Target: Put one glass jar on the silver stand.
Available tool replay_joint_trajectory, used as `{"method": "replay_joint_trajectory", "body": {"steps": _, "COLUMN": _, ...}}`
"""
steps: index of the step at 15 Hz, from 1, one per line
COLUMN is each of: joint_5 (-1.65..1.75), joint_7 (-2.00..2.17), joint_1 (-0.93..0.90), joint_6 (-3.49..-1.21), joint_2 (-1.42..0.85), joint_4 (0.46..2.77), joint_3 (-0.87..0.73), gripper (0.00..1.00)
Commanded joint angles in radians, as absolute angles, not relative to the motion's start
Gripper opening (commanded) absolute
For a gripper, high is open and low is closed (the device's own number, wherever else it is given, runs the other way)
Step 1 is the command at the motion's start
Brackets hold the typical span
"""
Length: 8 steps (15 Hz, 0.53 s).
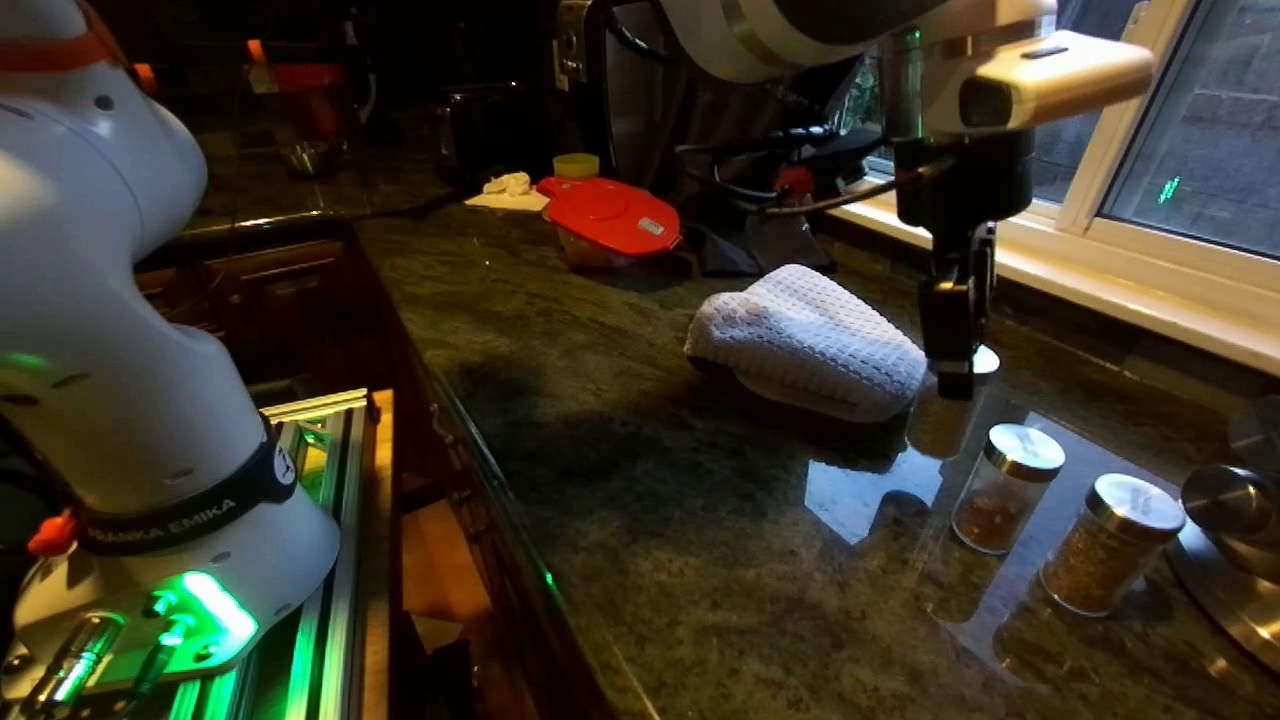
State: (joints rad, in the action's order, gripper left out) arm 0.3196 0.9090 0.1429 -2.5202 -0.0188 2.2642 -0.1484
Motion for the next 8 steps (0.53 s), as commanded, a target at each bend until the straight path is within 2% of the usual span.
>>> {"method": "replay_joint_trajectory", "body": {"steps": 1, "joint_5": 0.326, "joint_7": 0.889, "joint_1": 0.138, "joint_6": -2.506, "joint_2": 0.126, "joint_4": 2.318, "joint_3": -0.139, "gripper": 0.24}}
{"method": "replay_joint_trajectory", "body": {"steps": 4, "joint_5": 0.396, "joint_7": 0.923, "joint_1": 0.162, "joint_6": -2.595, "joint_2": 0.235, "joint_4": 2.38, "joint_3": -0.111, "gripper": 0.24}}
{"method": "replay_joint_trajectory", "body": {"steps": 8, "joint_5": 0.531, "joint_7": 1.035, "joint_1": 0.258, "joint_6": -2.822, "joint_2": 0.291, "joint_4": 2.43, "joint_3": -0.05, "gripper": 0.24}}
